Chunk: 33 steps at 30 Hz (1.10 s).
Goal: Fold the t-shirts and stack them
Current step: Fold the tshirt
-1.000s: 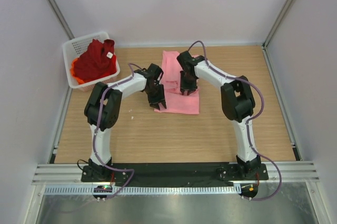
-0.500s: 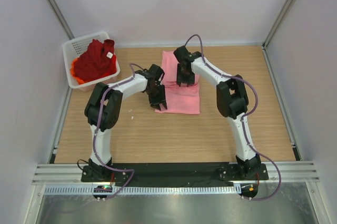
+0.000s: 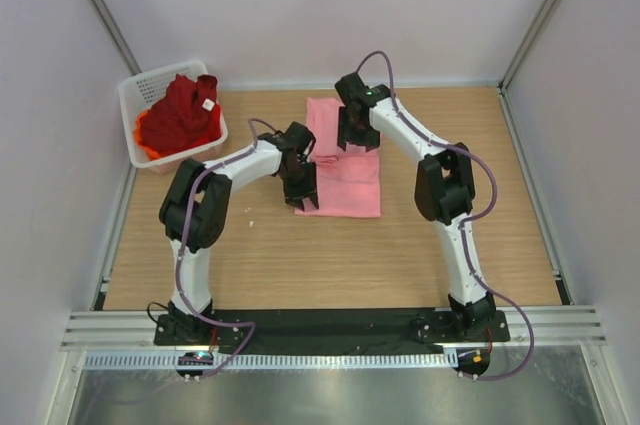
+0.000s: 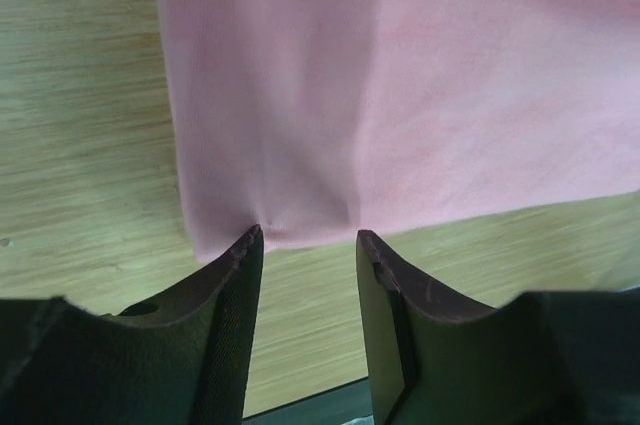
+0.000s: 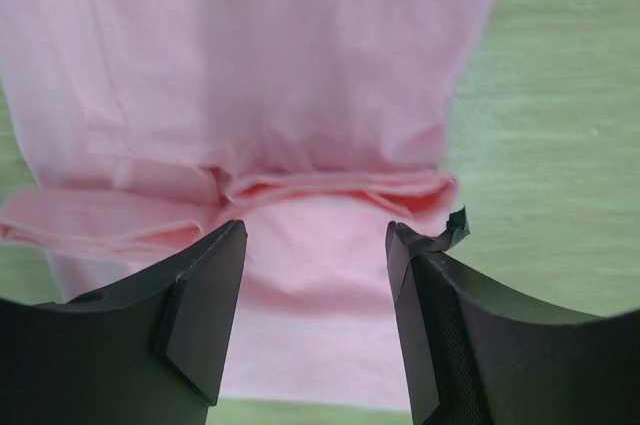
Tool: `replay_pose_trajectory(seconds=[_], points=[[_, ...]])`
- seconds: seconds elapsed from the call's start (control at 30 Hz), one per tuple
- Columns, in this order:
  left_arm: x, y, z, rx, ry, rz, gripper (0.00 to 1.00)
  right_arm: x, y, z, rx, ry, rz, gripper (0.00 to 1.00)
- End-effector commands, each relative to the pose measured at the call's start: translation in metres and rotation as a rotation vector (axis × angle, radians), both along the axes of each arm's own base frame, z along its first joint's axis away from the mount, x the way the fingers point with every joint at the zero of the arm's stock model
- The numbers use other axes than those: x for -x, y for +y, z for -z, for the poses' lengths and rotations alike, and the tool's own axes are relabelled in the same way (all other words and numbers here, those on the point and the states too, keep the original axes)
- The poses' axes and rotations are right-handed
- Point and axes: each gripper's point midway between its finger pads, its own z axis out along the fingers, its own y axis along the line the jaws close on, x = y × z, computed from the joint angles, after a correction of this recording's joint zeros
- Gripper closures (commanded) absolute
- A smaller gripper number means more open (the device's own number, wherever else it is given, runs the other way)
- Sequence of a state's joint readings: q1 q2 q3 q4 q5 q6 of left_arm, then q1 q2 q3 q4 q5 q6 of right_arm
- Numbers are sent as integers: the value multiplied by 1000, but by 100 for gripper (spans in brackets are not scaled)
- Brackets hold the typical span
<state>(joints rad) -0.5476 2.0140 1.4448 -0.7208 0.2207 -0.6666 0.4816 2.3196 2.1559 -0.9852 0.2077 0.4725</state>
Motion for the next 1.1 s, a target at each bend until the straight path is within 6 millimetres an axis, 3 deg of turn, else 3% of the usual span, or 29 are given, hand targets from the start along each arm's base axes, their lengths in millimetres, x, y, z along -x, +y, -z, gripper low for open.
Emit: replay_pose_trajectory(seconds=[0.0,0.03,0.07,0.1,0.23,0.27,0.47,0.57,0.8,0.93,1.07], points=[[-11,-2,-43,19,-98,32,56,14,-36,-61,-20,-66,41,35],[-12,0,-47,8,-101,33,55,15,-39,-80,-48,-110,30,35],[-13,0,-50,4,-106,37,55,18,-42,-80,-55,-103,28,35],[-21,-3,-60,11,-136,41,55,26,-41,-73,-63,-73,9,36],[-30,-7,-68,17,-147,33,58,38,-22,-50,-111,-21,-27,36],[-29,-8,-66,22,-135,34,59,39,-17,-40,-109,-4,-23,36],[-21,-9,-51,36,-98,21,59,41,35,-26,-146,1,-81,32],[-21,-4,-47,25,-92,21,58,43,50,-15,-147,17,-98,25],[-20,-1,-50,36,-97,24,58,51,52,16,-80,49,-98,22],[-16,0,-48,38,-89,18,58,36,52,32,-30,36,-110,22],[-8,4,-46,36,-80,17,58,16,53,33,3,7,-116,23]])
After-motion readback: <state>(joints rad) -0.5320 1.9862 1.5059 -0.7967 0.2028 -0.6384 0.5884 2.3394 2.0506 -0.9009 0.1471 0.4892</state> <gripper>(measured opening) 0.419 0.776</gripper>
